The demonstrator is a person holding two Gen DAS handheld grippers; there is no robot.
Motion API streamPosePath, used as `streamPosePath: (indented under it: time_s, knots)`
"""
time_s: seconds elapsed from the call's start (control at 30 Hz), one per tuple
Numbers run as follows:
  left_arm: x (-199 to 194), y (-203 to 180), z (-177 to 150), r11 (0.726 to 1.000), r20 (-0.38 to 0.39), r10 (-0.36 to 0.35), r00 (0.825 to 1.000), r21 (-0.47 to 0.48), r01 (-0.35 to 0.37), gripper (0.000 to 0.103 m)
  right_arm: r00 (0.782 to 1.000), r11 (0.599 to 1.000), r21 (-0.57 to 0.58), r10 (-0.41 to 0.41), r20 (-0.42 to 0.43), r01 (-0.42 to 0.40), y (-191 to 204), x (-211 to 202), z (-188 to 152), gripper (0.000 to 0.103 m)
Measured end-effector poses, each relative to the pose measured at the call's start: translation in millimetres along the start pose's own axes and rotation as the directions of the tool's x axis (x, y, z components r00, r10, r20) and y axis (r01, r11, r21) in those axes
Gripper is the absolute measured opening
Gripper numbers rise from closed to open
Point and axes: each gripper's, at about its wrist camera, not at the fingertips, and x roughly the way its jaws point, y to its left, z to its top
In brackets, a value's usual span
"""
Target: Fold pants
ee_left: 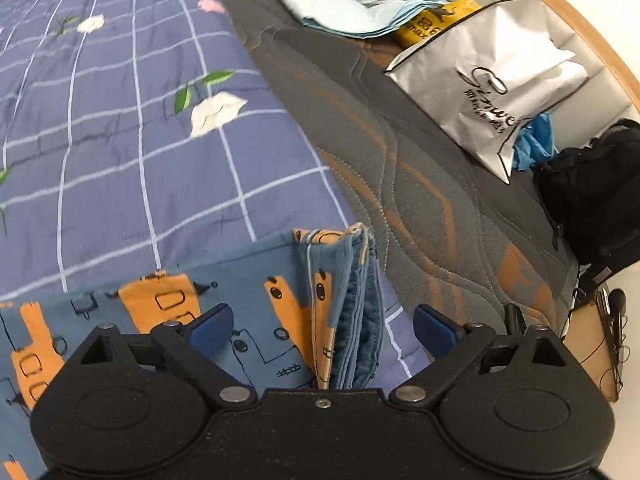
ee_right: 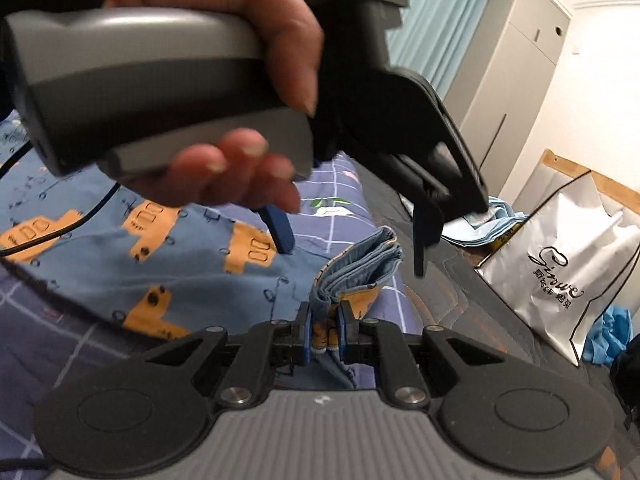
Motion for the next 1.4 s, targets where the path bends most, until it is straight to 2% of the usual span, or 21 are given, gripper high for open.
streamPosePath:
  time_s: [0.13,0.23,0.3,0.33,0.37,0.5,0.57,0.63,0.7,0.77,0.83,1.0,1.1,1.23,1.4]
  knots:
    - [-0.7,-5.5,1.3,0.999,0.026,-0.032,0.999,-0.022,0.033,0.095,1.0,1.0,-0.014,0.003,-0.005,-0.003,4.5,1.3,-1.6,0.014]
    - [0.5,-17.5,2.7,1.0,0.043,0.004,0.999,0.025,-0.005,0.085,1.0,1.0,-0.026,0.002,-0.005,-0.002,8.7,3.0,-2.2,0.014]
    - [2.0,-20.4,3.5,0.998,0.049,0.041,0.998,0.034,-0.043,0.06,1.0,1.0,-0.027,0.004,-0.005,-0.004,8.7,3.1,-2.9,0.014]
    - [2.5,-19.3,4.0,0.999,0.049,0.046,0.998,0.026,-0.047,0.052,1.0,1.0,-0.023,0.003,-0.003,-0.003,6.1,-0.2,-6.0,0.014]
    - [3.1,-17.1,4.2,0.999,0.047,0.044,0.998,0.013,-0.044,0.038,1.0,1.0,-0.019,0.0,-0.001,0.0,4.5,-1.9,-7.4,0.014]
    - [2.0,-6.6,3.7,0.999,0.059,0.019,0.998,-0.049,-0.016,0.02,1.0,1.0,0.0,-0.01,0.003,0.01,-0.9,-5.0,-9.0,0.017]
    - [0.5,-4.5,3.4,0.998,0.068,0.01,0.998,-0.065,-0.005,0.017,1.0,1.0,0.004,-0.019,0.001,0.019,-1.4,-5.4,-10.1,0.02]
    - [-0.8,-2.7,2.8,0.997,0.073,0.002,0.997,-0.073,0.003,0.014,0.999,0.999,0.011,-0.033,-0.004,0.033,-3.2,-4.9,-10.5,0.033]
    - [-2.7,-0.8,1.9,0.996,0.077,0.001,0.997,-0.084,0.005,0.013,0.999,0.999,0.018,-0.044,-0.008,0.044,-5.0,-4.5,-10.7,0.033]
    - [-6.2,0.7,0.7,0.996,0.083,0.003,0.997,-0.088,0.005,0.012,0.999,0.999,0.023,-0.048,-0.006,0.049,-6.5,-5.5,-10.4,0.033]
    - [-12.9,2.1,-1.2,0.996,0.09,0.004,0.996,-0.091,0.004,0.011,0.999,0.998,0.023,-0.052,0.01,0.052,-6.9,-9.5,-8.2,0.016]
    - [-44.2,10.0,-8.2,0.995,0.133,-0.002,0.991,-0.1,0.015,0.011,0.998,0.999,0.03,-0.027,0.058,0.025,-3.2,-27.2,5.3,0.016]
    - [-69.9,19.9,-15.7,0.994,0.167,0.003,0.986,-0.111,0.015,0.011,0.996,1.0,0.014,0.009,0.088,-0.01,5.6,-38.5,18.4,0.016]
    - [-106.7,44.4,-31.2,0.99,0.206,0.028,0.978,-0.14,0.001,0.011,0.989,0.995,-0.019,0.095,0.118,-0.093,24.2,-52.5,35.1,0.016]
    - [-139.4,82.9,-54.7,0.981,0.227,0.087,0.97,-0.188,-0.044,0.011,0.969,0.976,-0.07,0.213,0.127,-0.205,58.6,-61.9,51.1,0.016]
